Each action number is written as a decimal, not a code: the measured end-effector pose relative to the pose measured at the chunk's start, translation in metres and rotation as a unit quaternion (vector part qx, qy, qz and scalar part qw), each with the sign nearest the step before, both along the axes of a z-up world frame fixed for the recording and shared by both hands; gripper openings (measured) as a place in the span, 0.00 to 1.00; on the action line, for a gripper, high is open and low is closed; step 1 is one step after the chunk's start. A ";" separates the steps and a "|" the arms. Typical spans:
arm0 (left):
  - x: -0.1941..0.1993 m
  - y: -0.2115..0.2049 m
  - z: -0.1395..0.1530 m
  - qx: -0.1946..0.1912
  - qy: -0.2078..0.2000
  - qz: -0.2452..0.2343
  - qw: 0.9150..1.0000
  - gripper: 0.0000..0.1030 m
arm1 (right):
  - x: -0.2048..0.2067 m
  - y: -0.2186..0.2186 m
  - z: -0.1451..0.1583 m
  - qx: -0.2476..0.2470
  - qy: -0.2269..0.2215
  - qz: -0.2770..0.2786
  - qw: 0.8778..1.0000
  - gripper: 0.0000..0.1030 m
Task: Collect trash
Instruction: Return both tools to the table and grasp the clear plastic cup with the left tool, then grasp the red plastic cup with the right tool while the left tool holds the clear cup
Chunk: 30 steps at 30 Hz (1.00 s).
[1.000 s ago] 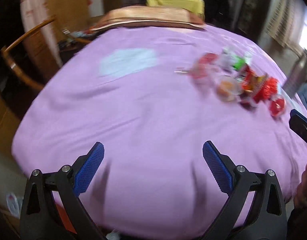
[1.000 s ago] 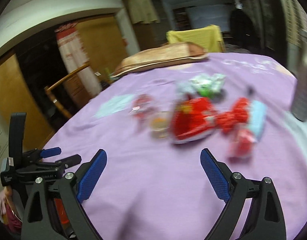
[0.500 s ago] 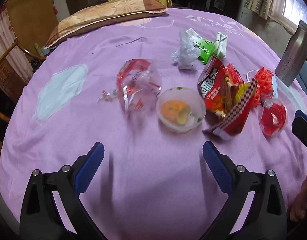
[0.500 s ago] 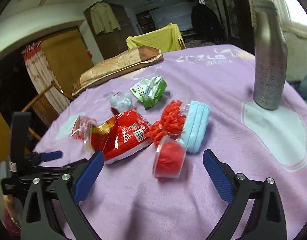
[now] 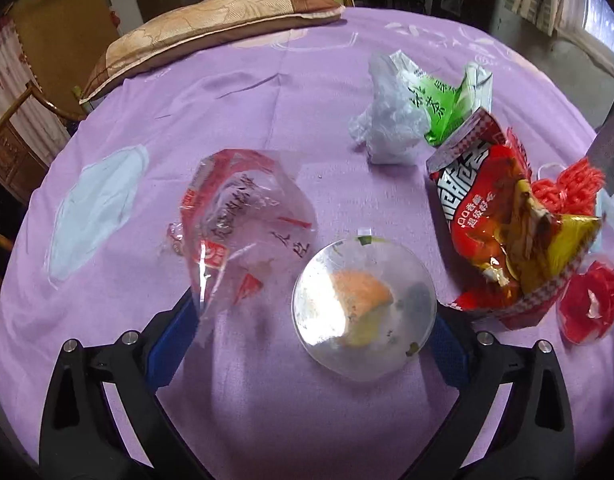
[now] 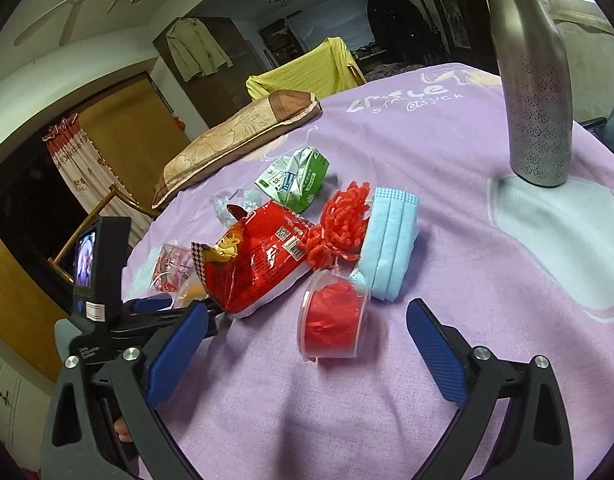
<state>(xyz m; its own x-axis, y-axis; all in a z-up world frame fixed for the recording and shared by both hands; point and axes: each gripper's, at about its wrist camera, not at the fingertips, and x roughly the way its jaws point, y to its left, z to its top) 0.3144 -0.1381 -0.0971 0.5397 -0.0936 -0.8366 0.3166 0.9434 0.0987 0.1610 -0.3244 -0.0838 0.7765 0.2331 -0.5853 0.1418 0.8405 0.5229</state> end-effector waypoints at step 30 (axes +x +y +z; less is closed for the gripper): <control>-0.029 0.011 0.031 -0.112 -0.043 -0.073 0.990 0.50 | 0.028 0.011 -0.017 -0.018 0.081 0.017 0.996 0.30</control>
